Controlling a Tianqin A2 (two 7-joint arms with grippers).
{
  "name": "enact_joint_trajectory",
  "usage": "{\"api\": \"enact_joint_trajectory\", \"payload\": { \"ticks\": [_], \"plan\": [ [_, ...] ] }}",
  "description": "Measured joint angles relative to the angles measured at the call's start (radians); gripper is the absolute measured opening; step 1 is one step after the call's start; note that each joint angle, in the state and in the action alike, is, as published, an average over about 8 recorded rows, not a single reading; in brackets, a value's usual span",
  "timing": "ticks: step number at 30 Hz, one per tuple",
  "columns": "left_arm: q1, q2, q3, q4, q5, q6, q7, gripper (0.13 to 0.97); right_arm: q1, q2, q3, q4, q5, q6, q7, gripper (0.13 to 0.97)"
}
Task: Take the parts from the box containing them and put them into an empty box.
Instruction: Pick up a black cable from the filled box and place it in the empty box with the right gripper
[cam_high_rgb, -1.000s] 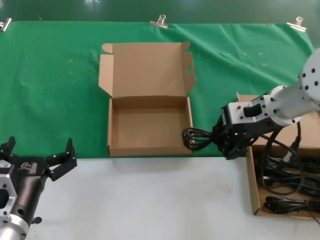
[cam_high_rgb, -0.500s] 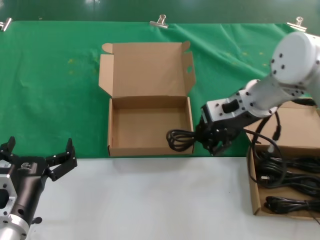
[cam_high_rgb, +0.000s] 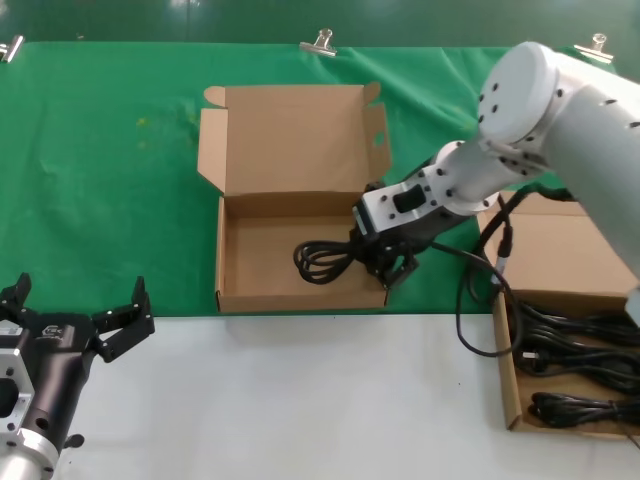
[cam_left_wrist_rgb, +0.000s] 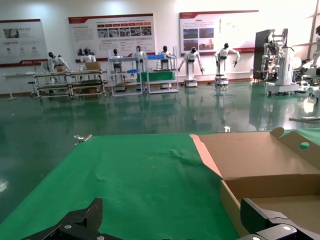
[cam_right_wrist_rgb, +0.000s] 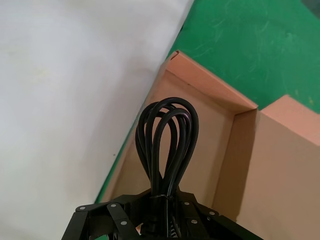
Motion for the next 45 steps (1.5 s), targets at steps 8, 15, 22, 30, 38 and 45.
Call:
{"api": "enact_joint_trajectory", "payload": {
  "ticks": [8, 15, 22, 30, 38, 45],
  "plan": [
    [0.0, 0.0, 0.0, 0.0, 0.0, 0.0, 0.0, 0.966, 0.009, -0.013, -0.237, 0.022, 0.211, 0.082, 0.01, 0.185],
    [0.0, 0.0, 0.0, 0.0, 0.0, 0.0, 0.0, 0.966, 0.001, -0.015, -0.293, 0.065, 0.254, 0.121, 0.037, 0.185],
    [0.0, 0.0, 0.0, 0.0, 0.0, 0.0, 0.0, 0.966, -0.013, -0.015, -0.301, 0.091, 0.248, 0.135, 0.049, 0.185],
    [0.0, 0.0, 0.0, 0.0, 0.0, 0.0, 0.0, 0.966, -0.035, -0.015, -0.302, 0.109, 0.226, 0.162, 0.042, 0.185],
    [0.0, 0.0, 0.0, 0.0, 0.0, 0.0, 0.0, 0.966, -0.055, -0.015, -0.302, 0.125, 0.204, 0.195, 0.032, 0.185],
    [0.0, 0.0, 0.0, 0.0, 0.0, 0.0, 0.0, 0.966, -0.069, -0.015, -0.302, 0.134, 0.196, 0.211, 0.03, 0.185]
  ]
}}
